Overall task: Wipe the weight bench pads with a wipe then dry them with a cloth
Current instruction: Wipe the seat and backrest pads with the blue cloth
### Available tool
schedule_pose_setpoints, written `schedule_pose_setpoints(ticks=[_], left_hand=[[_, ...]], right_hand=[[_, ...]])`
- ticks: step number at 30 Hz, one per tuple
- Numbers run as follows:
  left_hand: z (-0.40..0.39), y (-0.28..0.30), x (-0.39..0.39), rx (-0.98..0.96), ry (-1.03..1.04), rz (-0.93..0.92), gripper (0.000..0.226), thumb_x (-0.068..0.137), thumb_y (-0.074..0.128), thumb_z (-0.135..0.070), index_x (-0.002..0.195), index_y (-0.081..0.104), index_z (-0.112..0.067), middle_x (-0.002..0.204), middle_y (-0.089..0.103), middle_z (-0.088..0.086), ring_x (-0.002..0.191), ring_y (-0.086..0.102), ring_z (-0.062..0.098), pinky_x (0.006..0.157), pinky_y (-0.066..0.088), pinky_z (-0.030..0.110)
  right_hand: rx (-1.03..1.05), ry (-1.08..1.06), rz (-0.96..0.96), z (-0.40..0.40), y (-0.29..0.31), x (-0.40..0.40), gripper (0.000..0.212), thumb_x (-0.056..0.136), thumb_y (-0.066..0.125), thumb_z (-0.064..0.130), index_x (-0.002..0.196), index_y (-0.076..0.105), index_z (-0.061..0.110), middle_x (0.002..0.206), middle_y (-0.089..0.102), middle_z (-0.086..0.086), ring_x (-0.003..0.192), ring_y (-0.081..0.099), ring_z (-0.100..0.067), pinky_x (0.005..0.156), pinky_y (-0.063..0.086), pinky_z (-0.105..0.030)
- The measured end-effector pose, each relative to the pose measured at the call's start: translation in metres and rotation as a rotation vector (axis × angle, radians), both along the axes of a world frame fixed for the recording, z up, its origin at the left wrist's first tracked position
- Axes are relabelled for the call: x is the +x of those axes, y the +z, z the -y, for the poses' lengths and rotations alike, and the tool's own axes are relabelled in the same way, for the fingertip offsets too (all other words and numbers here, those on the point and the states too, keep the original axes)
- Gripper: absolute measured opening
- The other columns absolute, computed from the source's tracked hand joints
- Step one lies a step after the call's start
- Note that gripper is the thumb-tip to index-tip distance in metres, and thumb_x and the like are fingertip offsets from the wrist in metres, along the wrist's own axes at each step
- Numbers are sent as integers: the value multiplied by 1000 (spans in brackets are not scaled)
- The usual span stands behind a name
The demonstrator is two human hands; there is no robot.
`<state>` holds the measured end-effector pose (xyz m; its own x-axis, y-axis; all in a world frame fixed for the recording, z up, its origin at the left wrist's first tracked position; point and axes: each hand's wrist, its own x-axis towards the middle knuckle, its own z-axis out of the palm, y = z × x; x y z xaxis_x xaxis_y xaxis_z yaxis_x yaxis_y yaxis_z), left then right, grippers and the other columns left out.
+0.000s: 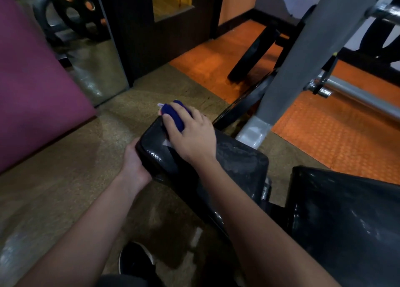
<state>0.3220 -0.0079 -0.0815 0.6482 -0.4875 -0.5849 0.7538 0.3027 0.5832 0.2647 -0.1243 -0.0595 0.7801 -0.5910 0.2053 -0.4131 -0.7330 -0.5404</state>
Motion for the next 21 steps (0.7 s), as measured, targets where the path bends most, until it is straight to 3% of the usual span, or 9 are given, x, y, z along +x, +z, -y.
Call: schedule_pose_setpoints(ticks=[4, 6, 8, 11, 15, 18, 21], left_hand=[[-6, -3, -2, 63, 11, -8, 35, 97, 45, -27, 91, 76, -12, 91, 73, 9, 75, 73, 25, 86, 54, 33], [-5, 0, -3, 66, -14, 4, 32, 98, 44, -25, 94, 73, -13, 90, 72, 9, 77, 72, 25, 85, 54, 32], [-3, 3, -4, 62, -7, 20, 33, 97, 40, -25, 98, 71, -15, 98, 70, 10, 88, 69, 26, 94, 52, 36], [2, 3, -1, 63, 38, 20, 37, 95, 38, -28, 94, 73, -16, 98, 70, 10, 93, 67, 28, 104, 46, 42], [1, 3, -4, 32, 54, 26, 40, 94, 39, -28, 84, 76, -16, 91, 70, 10, 88, 67, 28, 101, 48, 40], [4, 8, -9, 26, 30, 21, 55, 98, 35, -31, 74, 81, -14, 91, 75, 13, 83, 72, 30, 98, 51, 40], [3, 6, -5, 55, 34, 10, 43, 96, 38, -30, 96, 77, -13, 112, 71, 14, 102, 68, 32, 103, 49, 42]], right_hand=[[69, -192, -44, 48, -39, -74, 58, 99, 29, 71, 143, 53, 43, 136, 60, 8, 124, 57, -17, 106, 45, -38], [132, -311, -77, 69, -57, -119, 55, 100, 31, 68, 144, 52, 42, 144, 56, 4, 132, 51, -24, 114, 40, -43], [227, -410, -76, 76, -63, -140, 50, 101, 38, 61, 145, 53, 42, 152, 48, 0, 141, 41, -25, 121, 29, -41], [229, -503, -108, 71, -47, -114, 59, 97, 30, 63, 143, 57, 37, 151, 50, -5, 143, 40, -28, 121, 26, -44], [126, -308, -93, 26, -17, -32, 57, 99, 29, 64, 136, 63, 35, 140, 62, -3, 134, 51, -27, 116, 34, -47], [68, -173, -29, -8, 1, 6, 51, 101, 33, 61, 139, 58, 39, 143, 59, 0, 137, 48, -24, 120, 28, -46], [60, -152, -2, 3, -8, -20, 50, 102, 34, 62, 142, 55, 42, 147, 56, 3, 137, 47, -21, 119, 30, -43]])
